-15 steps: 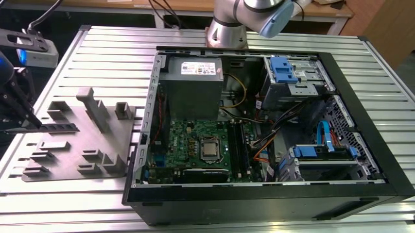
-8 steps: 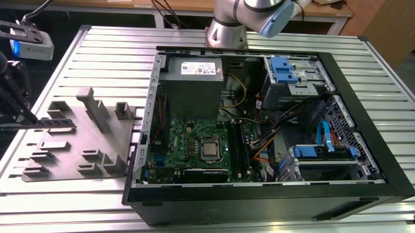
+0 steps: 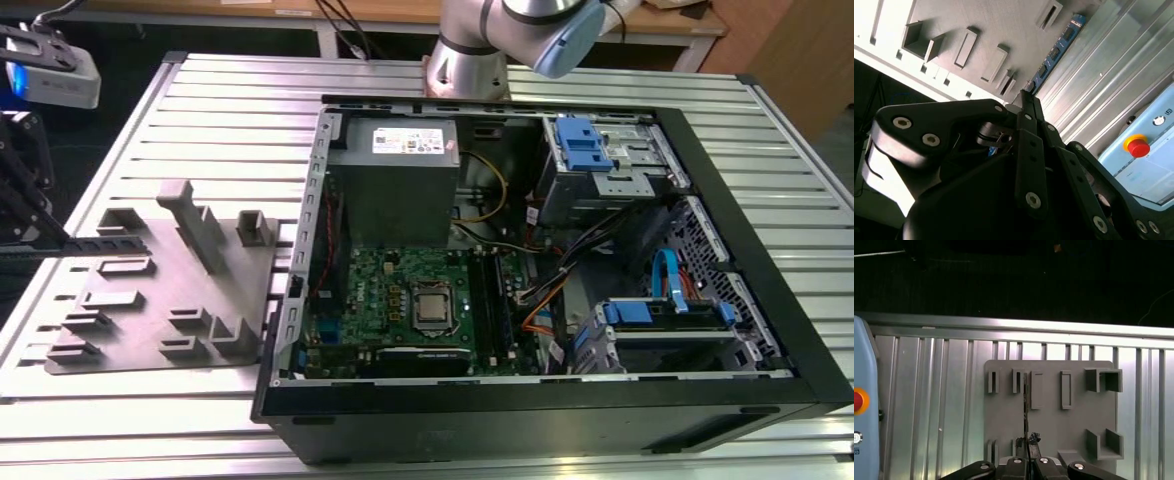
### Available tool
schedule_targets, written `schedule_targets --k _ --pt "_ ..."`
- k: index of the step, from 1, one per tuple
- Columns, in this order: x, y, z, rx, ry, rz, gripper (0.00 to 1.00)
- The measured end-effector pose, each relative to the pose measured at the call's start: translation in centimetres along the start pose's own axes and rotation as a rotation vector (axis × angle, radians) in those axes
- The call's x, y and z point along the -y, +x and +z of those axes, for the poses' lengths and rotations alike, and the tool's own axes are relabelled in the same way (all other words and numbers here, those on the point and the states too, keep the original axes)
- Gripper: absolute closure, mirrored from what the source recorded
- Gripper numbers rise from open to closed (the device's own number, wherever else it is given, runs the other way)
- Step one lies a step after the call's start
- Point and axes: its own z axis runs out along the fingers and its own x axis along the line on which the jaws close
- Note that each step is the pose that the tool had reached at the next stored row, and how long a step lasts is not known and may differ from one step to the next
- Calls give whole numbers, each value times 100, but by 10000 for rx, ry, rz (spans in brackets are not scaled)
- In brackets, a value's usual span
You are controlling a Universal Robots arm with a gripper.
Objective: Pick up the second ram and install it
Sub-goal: 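Pick up the second ram and move it above second insertion slot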
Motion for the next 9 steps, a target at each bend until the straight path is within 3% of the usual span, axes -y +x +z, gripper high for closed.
schedule_targets --k 9 --pt "-7 -6 -184 0 0 0 91"
